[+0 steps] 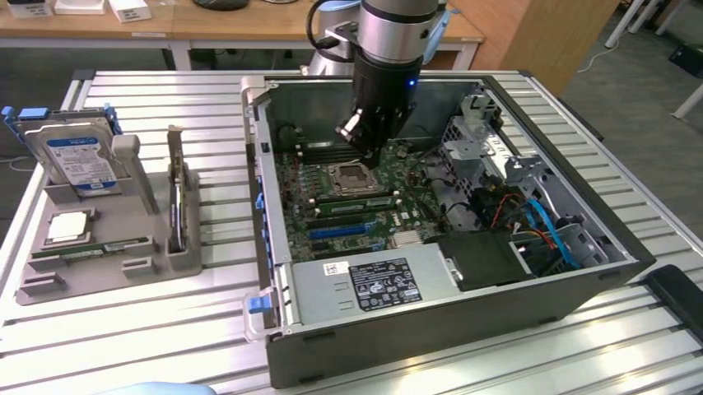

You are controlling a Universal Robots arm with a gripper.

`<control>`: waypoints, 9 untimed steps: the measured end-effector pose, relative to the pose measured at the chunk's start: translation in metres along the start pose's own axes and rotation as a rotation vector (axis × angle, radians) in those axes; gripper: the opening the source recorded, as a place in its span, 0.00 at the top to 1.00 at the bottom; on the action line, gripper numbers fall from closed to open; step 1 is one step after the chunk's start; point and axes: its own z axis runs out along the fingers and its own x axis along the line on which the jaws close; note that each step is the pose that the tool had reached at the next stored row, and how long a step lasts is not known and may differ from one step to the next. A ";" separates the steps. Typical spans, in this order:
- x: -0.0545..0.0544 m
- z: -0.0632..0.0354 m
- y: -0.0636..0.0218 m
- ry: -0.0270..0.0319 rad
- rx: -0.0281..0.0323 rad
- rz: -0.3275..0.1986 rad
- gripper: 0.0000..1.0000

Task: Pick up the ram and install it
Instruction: 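Press down the ram until it locks into place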

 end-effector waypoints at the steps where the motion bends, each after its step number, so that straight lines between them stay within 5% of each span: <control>1: 0.000 0.0000 0.0000 0.0002 0.0010 0.018 0.90; 9: 0.000 0.0004 0.0000 0.0015 0.0088 0.159 0.90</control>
